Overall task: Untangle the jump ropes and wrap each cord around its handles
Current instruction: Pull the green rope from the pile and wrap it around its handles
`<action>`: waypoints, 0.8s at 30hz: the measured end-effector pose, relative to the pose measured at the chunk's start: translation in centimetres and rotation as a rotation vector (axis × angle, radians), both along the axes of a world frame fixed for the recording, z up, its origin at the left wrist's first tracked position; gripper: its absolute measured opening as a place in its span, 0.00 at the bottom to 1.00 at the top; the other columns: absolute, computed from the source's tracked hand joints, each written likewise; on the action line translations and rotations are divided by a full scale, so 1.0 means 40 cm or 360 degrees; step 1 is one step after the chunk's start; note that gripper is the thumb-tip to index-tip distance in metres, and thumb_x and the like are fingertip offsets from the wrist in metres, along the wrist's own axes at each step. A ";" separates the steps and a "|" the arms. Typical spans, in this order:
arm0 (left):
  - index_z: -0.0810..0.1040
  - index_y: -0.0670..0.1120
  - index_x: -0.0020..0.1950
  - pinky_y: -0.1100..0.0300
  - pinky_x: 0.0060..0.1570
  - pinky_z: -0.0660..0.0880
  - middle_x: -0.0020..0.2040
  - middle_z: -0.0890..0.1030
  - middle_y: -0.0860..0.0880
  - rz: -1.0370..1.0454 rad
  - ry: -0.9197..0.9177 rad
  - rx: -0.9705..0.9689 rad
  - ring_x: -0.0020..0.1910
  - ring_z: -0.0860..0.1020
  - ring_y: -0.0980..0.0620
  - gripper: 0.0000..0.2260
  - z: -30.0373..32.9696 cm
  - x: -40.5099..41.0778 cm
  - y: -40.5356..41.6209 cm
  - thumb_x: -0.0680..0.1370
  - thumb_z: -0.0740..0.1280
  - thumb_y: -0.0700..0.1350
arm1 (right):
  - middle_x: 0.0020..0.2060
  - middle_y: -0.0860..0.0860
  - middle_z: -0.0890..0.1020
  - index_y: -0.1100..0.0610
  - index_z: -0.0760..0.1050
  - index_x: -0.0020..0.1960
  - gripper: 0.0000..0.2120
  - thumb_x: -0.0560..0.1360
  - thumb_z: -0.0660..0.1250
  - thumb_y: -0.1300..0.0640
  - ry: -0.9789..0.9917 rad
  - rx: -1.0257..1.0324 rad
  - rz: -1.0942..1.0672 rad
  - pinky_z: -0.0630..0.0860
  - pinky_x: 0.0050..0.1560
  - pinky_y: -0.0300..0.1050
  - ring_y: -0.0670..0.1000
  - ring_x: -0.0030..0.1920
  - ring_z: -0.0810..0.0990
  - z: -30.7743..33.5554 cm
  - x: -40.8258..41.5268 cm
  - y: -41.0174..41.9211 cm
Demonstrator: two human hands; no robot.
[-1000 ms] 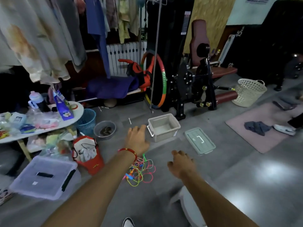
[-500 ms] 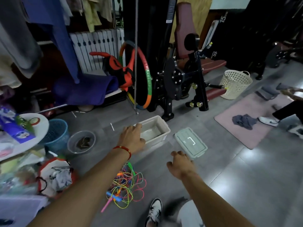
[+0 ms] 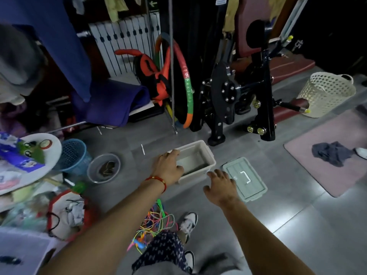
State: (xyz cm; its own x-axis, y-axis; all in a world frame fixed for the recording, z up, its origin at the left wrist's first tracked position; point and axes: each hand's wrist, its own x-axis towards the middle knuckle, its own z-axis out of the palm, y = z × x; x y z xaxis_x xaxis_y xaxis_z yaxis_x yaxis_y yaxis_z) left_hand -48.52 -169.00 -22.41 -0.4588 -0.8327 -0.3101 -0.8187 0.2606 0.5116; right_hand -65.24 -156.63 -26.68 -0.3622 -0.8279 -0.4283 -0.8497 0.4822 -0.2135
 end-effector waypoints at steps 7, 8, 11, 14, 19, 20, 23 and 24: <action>0.70 0.48 0.71 0.52 0.64 0.72 0.66 0.77 0.43 0.0255 0.0078 0.0365 0.65 0.74 0.41 0.23 -0.151 -0.191 -0.159 0.75 0.65 0.46 | 0.81 0.47 0.52 0.46 0.50 0.81 0.39 0.76 0.65 0.44 -0.0115 0.0265 0.0240 0.63 0.73 0.62 0.54 0.80 0.53 -0.070 -0.229 -0.167; 0.69 0.47 0.72 0.52 0.64 0.72 0.66 0.77 0.42 0.0267 0.0068 0.0401 0.66 0.74 0.41 0.24 -0.169 -0.215 -0.180 0.76 0.65 0.46 | 0.81 0.47 0.53 0.47 0.50 0.81 0.39 0.76 0.65 0.44 -0.0109 0.0279 0.0258 0.64 0.72 0.62 0.54 0.79 0.54 -0.069 -0.250 -0.188; 0.68 0.47 0.74 0.54 0.66 0.70 0.67 0.77 0.41 0.0269 0.0000 0.0492 0.67 0.73 0.41 0.26 -0.214 -0.275 -0.229 0.76 0.66 0.46 | 0.81 0.48 0.53 0.47 0.51 0.81 0.38 0.76 0.64 0.45 -0.0114 0.0345 0.0300 0.65 0.71 0.62 0.55 0.79 0.55 -0.085 -0.299 -0.241; 0.67 0.47 0.75 0.54 0.67 0.69 0.69 0.76 0.41 0.0310 0.0019 0.0529 0.68 0.73 0.41 0.26 -0.243 -0.311 -0.274 0.77 0.66 0.46 | 0.80 0.49 0.56 0.47 0.52 0.80 0.36 0.77 0.64 0.44 -0.0120 0.0360 0.0335 0.66 0.71 0.63 0.56 0.78 0.58 -0.106 -0.342 -0.309; 0.70 0.47 0.73 0.48 0.64 0.73 0.64 0.78 0.40 0.0478 0.0061 0.0401 0.64 0.75 0.38 0.26 -0.265 -0.313 -0.291 0.74 0.65 0.43 | 0.78 0.52 0.59 0.48 0.53 0.79 0.37 0.76 0.65 0.45 -0.0124 0.0336 0.0488 0.69 0.69 0.61 0.58 0.75 0.62 -0.174 -0.384 -0.388; 0.71 0.47 0.72 0.48 0.63 0.73 0.63 0.79 0.39 0.0513 0.0064 0.0348 0.62 0.75 0.37 0.26 -0.277 -0.308 -0.289 0.73 0.65 0.43 | 0.78 0.53 0.59 0.49 0.52 0.79 0.37 0.76 0.65 0.45 -0.0114 0.0314 0.0526 0.69 0.69 0.60 0.58 0.75 0.63 -0.197 -0.392 -0.406; 0.75 0.43 0.70 0.53 0.68 0.65 0.62 0.79 0.39 0.0712 0.0029 0.0205 0.62 0.76 0.37 0.27 -0.326 -0.276 -0.251 0.70 0.64 0.43 | 0.79 0.52 0.58 0.48 0.51 0.80 0.37 0.76 0.64 0.45 -0.0136 0.0354 0.0635 0.65 0.72 0.59 0.58 0.76 0.60 -0.292 -0.409 -0.445; 0.75 0.43 0.69 0.57 0.70 0.59 0.63 0.80 0.40 0.0750 -0.0012 0.0154 0.63 0.76 0.37 0.27 -0.348 -0.264 -0.233 0.70 0.64 0.44 | 0.79 0.52 0.56 0.48 0.50 0.80 0.37 0.77 0.63 0.45 -0.0138 0.0386 0.0666 0.63 0.73 0.59 0.58 0.77 0.59 -0.331 -0.409 -0.447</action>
State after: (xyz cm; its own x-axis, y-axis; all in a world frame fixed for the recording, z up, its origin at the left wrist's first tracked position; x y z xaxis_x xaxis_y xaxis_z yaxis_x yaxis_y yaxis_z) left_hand -59.07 -178.34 -36.35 -0.0359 -0.9165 -0.3985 -0.8401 -0.1883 0.5087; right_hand -81.60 -174.52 -39.93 0.0261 -0.7674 -0.6406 -0.9652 0.1475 -0.2160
